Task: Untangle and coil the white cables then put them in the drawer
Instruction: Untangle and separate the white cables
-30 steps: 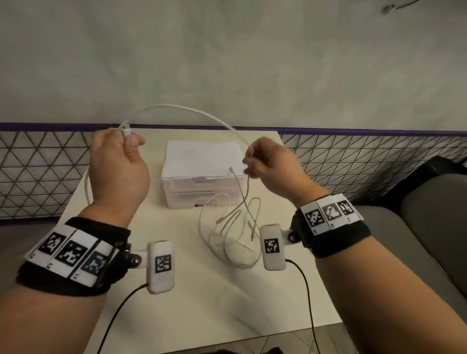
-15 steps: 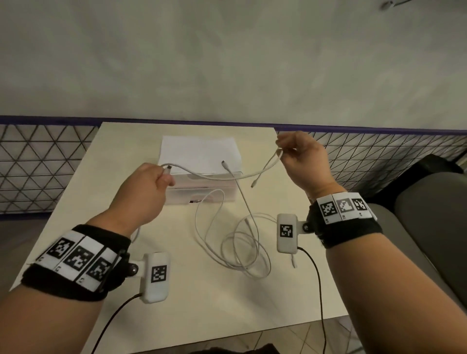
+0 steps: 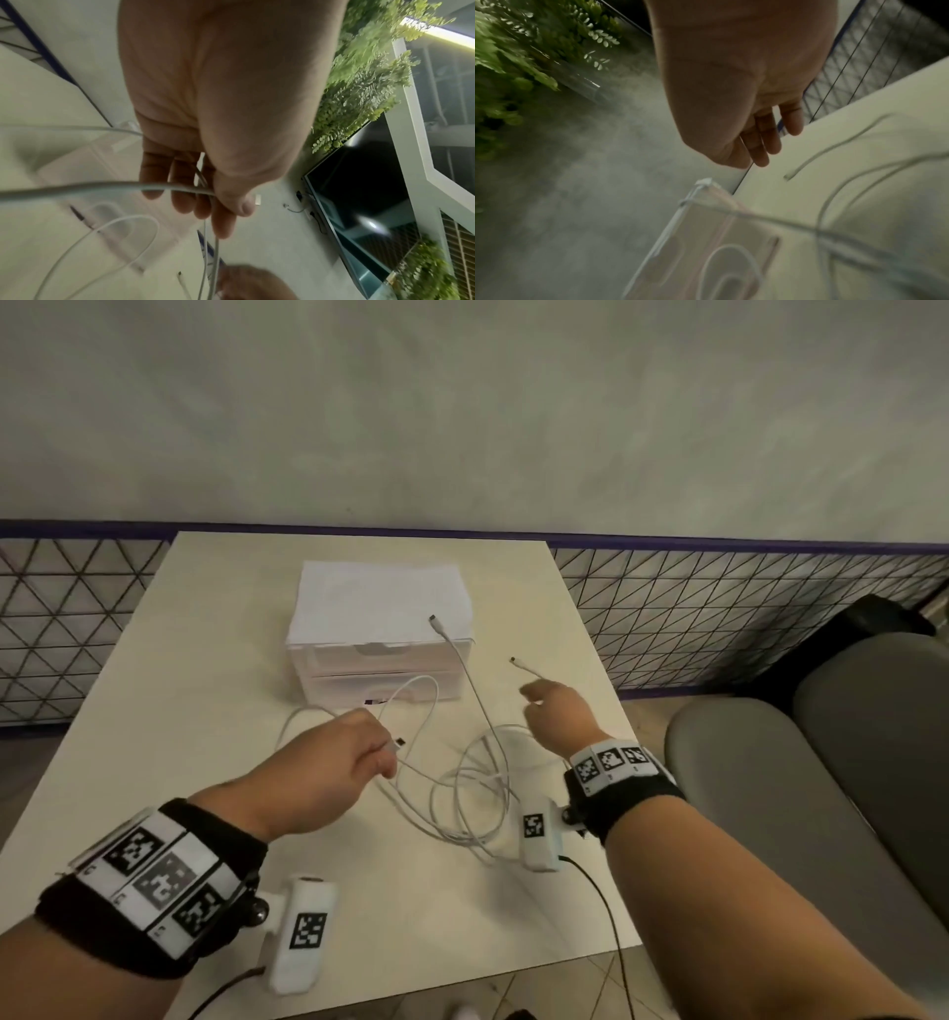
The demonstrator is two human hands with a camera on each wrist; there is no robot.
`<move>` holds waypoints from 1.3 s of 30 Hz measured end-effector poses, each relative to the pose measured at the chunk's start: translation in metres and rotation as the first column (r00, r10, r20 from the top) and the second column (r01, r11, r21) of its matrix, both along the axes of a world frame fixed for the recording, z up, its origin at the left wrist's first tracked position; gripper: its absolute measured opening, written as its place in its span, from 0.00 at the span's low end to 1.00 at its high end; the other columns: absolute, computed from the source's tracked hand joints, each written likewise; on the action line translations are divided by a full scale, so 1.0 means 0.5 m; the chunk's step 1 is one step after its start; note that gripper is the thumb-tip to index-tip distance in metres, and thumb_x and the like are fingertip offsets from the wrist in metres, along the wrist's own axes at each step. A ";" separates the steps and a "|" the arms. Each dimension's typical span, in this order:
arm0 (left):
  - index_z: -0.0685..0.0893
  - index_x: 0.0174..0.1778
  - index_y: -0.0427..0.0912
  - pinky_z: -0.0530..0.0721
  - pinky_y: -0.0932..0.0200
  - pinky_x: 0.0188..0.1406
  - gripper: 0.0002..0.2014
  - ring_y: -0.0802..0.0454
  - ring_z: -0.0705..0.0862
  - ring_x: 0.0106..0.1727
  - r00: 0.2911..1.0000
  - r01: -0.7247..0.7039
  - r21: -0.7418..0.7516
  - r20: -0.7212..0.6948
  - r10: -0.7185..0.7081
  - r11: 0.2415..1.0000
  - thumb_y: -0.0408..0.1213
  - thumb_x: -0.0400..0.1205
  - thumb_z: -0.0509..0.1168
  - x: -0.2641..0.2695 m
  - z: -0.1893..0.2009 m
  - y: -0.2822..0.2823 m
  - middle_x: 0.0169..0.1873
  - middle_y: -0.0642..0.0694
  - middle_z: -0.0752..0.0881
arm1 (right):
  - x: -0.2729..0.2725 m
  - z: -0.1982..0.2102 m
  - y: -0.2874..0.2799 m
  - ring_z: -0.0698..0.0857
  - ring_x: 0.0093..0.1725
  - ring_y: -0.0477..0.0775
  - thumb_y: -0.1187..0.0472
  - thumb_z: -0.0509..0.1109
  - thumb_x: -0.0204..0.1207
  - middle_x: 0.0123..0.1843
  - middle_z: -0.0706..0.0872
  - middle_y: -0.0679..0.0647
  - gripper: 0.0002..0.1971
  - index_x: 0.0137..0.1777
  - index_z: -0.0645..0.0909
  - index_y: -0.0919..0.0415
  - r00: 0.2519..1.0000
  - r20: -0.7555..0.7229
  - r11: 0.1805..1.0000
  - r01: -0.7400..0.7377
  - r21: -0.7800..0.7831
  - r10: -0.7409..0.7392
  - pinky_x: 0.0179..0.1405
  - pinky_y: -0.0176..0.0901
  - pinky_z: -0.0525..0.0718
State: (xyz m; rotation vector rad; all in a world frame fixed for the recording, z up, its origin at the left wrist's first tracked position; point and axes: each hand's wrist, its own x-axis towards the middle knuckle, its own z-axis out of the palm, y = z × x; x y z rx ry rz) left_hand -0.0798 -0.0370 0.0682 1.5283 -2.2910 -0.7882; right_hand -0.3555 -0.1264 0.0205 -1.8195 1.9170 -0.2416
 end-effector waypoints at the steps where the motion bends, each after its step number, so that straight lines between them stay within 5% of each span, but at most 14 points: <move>1: 0.83 0.39 0.53 0.71 0.74 0.43 0.11 0.64 0.79 0.45 1.000 0.021 0.011 -0.012 -0.020 1.000 0.41 0.84 0.59 -0.007 -0.005 0.006 0.42 0.59 0.77 | 0.030 0.003 -0.004 0.78 0.69 0.59 0.62 0.62 0.78 0.72 0.80 0.58 0.22 0.73 0.73 0.60 0.997 0.070 1.000 -0.025 -0.008 0.025 0.71 0.46 0.73; 4: 0.82 0.38 0.55 0.72 0.74 0.44 0.11 0.65 0.78 0.50 0.998 0.041 0.063 -0.055 -0.038 0.997 0.41 0.84 0.58 -0.020 -0.014 0.015 0.46 0.59 0.79 | 0.110 0.005 -0.011 0.79 0.68 0.59 0.53 0.63 0.81 0.66 0.83 0.60 0.30 0.80 0.60 0.62 0.965 0.260 0.995 -0.045 0.092 0.020 0.67 0.46 0.74; 6: 0.82 0.37 0.53 0.79 0.72 0.45 0.12 0.64 0.84 0.47 0.972 -0.091 0.136 -0.203 0.117 0.987 0.41 0.85 0.58 -0.019 -0.010 0.012 0.52 0.57 0.83 | 0.142 0.014 -0.009 0.86 0.51 0.55 0.54 0.61 0.82 0.51 0.87 0.57 0.23 0.75 0.69 0.62 0.910 0.413 0.997 0.022 0.070 -0.049 0.53 0.43 0.80; 8: 0.83 0.43 0.47 0.86 0.61 0.46 0.12 0.57 0.90 0.44 0.810 -0.301 0.283 -0.428 0.401 0.911 0.41 0.86 0.57 -0.015 0.009 0.004 0.52 0.53 0.87 | 0.160 0.033 0.005 0.83 0.35 0.49 0.59 0.59 0.83 0.38 0.83 0.51 0.13 0.62 0.80 0.62 0.792 0.609 0.998 0.056 -0.004 -0.042 0.42 0.42 0.81; 10: 0.82 0.47 0.42 0.88 0.52 0.48 0.12 0.49 0.91 0.46 0.581 -0.396 0.420 -0.574 0.578 0.816 0.40 0.87 0.55 -0.009 0.034 -0.007 0.52 0.46 0.89 | 0.174 0.056 0.030 0.80 0.31 0.49 0.61 0.58 0.84 0.31 0.77 0.50 0.11 0.50 0.83 0.56 0.684 0.726 0.996 -0.005 -0.090 0.069 0.42 0.45 0.83; 13: 0.81 0.50 0.42 0.87 0.51 0.49 0.11 0.45 0.88 0.54 0.330 -0.312 0.544 -0.707 0.626 0.779 0.40 0.87 0.54 -0.007 0.070 -0.020 0.55 0.43 0.88 | 0.193 0.099 0.080 0.81 0.31 0.48 0.63 0.59 0.83 0.30 0.78 0.49 0.11 0.44 0.82 0.52 0.631 0.740 0.972 -0.156 -0.173 0.233 0.41 0.38 0.82; 16: 0.83 0.58 0.44 0.88 0.53 0.45 0.12 0.48 0.89 0.57 0.174 -0.178 0.575 -0.780 0.601 0.798 0.39 0.87 0.55 -0.011 0.093 -0.030 0.58 0.45 0.88 | 0.206 0.126 0.113 0.79 0.29 0.43 0.65 0.60 0.83 0.27 0.80 0.43 0.11 0.45 0.82 0.54 0.640 0.703 0.950 -0.236 -0.205 0.311 0.36 0.30 0.80; 21: 0.84 0.59 0.44 0.84 0.53 0.57 0.14 0.51 0.87 0.60 0.191 -0.082 0.493 -0.845 0.499 0.866 0.37 0.87 0.53 -0.032 0.111 -0.022 0.58 0.44 0.88 | 0.215 0.146 0.125 0.74 0.29 0.47 0.64 0.59 0.84 0.28 0.75 0.51 0.12 0.44 0.82 0.56 0.557 0.800 0.971 -0.199 -0.132 0.223 0.34 0.39 0.78; 27: 0.83 0.44 0.48 0.82 0.45 0.49 0.13 0.47 0.88 0.49 0.314 -0.228 0.386 -0.839 0.443 0.894 0.42 0.87 0.53 -0.048 0.128 -0.012 0.40 0.49 0.92 | 0.224 0.174 0.141 0.75 0.32 0.43 0.60 0.61 0.84 0.38 0.82 0.47 0.05 0.51 0.79 0.55 0.585 0.723 0.909 -0.390 -0.147 0.368 0.33 0.33 0.75; 29: 0.80 0.43 0.47 0.81 0.51 0.44 0.14 0.48 0.89 0.47 0.328 -0.251 0.335 -0.853 0.405 0.908 0.43 0.87 0.51 -0.048 0.146 -0.008 0.38 0.49 0.91 | 0.230 0.182 0.146 0.74 0.28 0.46 0.59 0.63 0.82 0.39 0.86 0.52 0.04 0.49 0.79 0.56 0.573 0.709 0.873 -0.471 -0.124 0.410 0.28 0.37 0.75; 32: 0.77 0.44 0.45 0.86 0.49 0.51 0.14 0.53 0.88 0.34 0.069 -0.204 0.296 -0.946 0.316 0.933 0.41 0.88 0.48 -0.030 0.191 -0.012 0.27 0.52 0.84 | 0.227 0.180 0.146 0.73 0.21 0.44 0.59 0.65 0.81 0.32 0.85 0.52 0.07 0.41 0.78 0.52 0.660 0.596 0.839 -0.542 -0.043 0.457 0.22 0.36 0.73; 34: 0.76 0.45 0.48 0.83 0.59 0.31 0.13 0.56 0.77 0.24 -0.050 -0.245 0.248 -0.969 0.244 0.937 0.44 0.88 0.49 0.006 0.220 -0.024 0.25 0.52 0.79 | 0.213 0.165 0.144 0.77 0.21 0.40 0.60 0.65 0.81 0.32 0.85 0.49 0.07 0.40 0.77 0.50 0.716 0.479 0.818 -0.575 -0.007 0.507 0.25 0.33 0.78; 36: 0.75 0.46 0.51 0.66 0.64 0.21 0.12 0.58 0.67 0.22 -0.046 -0.359 0.180 -0.983 0.175 0.916 0.47 0.88 0.49 0.051 0.243 -0.034 0.24 0.54 0.77 | 0.189 0.143 0.139 0.81 0.26 0.43 0.60 0.65 0.80 0.35 0.86 0.49 0.06 0.41 0.78 0.51 0.764 0.388 0.821 -0.569 0.031 0.515 0.32 0.33 0.82; 39: 0.75 0.47 0.52 0.59 0.61 0.21 0.11 0.57 0.63 0.21 0.038 -0.516 0.072 -0.994 0.107 0.854 0.46 0.87 0.48 0.103 0.260 -0.034 0.25 0.54 0.76 | 0.147 0.127 0.118 0.87 0.39 0.50 0.60 0.64 0.80 0.43 0.88 0.51 0.05 0.48 0.82 0.57 0.844 0.263 0.869 -0.493 0.041 0.467 0.46 0.39 0.83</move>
